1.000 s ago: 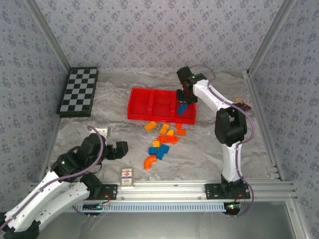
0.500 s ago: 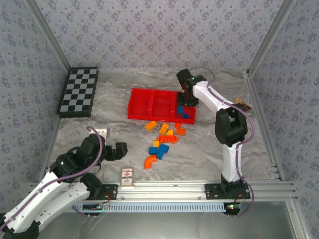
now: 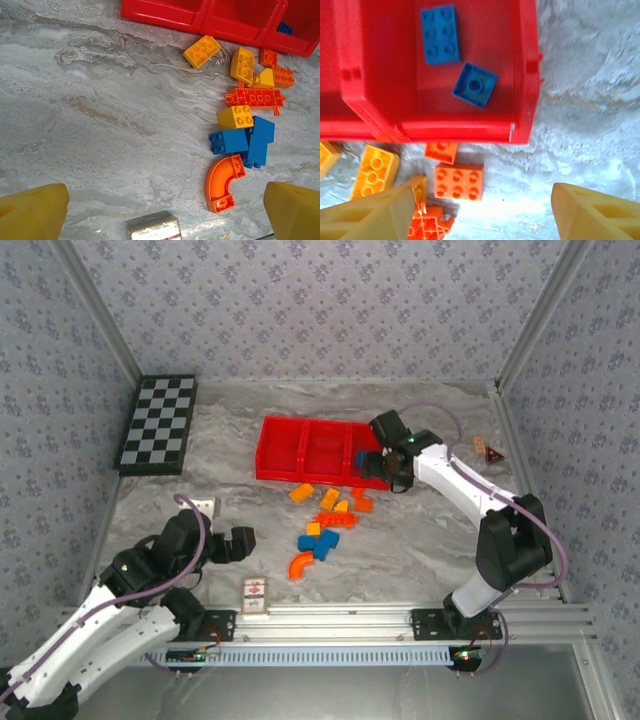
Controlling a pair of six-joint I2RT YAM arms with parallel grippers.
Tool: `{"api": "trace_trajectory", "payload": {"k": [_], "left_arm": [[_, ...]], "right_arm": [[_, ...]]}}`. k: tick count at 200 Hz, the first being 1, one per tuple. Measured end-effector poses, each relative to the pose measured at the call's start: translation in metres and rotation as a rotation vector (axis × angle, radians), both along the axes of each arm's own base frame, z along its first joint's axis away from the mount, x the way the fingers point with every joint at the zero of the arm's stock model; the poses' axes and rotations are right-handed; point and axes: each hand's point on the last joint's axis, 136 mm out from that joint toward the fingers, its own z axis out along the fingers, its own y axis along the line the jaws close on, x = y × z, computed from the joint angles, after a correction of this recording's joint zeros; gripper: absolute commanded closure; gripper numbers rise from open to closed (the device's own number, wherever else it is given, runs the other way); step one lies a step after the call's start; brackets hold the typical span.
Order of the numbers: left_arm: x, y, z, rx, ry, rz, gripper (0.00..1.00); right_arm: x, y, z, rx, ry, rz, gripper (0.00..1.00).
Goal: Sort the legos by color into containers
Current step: Pick up the lego from the center of the table.
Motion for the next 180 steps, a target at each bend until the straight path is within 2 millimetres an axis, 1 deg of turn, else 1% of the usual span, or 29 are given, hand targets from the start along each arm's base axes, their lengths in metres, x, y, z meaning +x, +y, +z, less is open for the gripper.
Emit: {"api": "trace_trajectory", "payload": {"k": [26,82,120,130,157,180], "left_arm": [[0.0,0.0,0.0,0.0,0.0,0.0,0.0],[0.0,0.0,0.0,-0.001,0.0,0.0,0.0],[0.0,0.0,0.0,0.0,0.0,0.0,0.0],[0.0,0.0,0.0,0.0,0.0,-0.001,0.0],[0.0,0.0,0.0,0.0,0.0,-0.002,0.0],[0.0,0.0,0.0,0.001,0.001,-0.002,0.0]], "right_arm": [[-0.01,0.005,-0.022,0.001,0.041,-0.014,0.26],[-0.012,0.023,-0.058,-0.019,0.1,-0.013,0.29],[-0.015,0.029,-0.082,-0.046,0.146,0.001,0.29],[-0.016,0.031,-0.086,-0.047,0.154,0.003,0.29],[-0.01,0.035,-0.083,-0.04,0.142,0.004,0.29],[-0.007,0.036,-0.086,-0.043,0.144,0.003,0.29]]}}
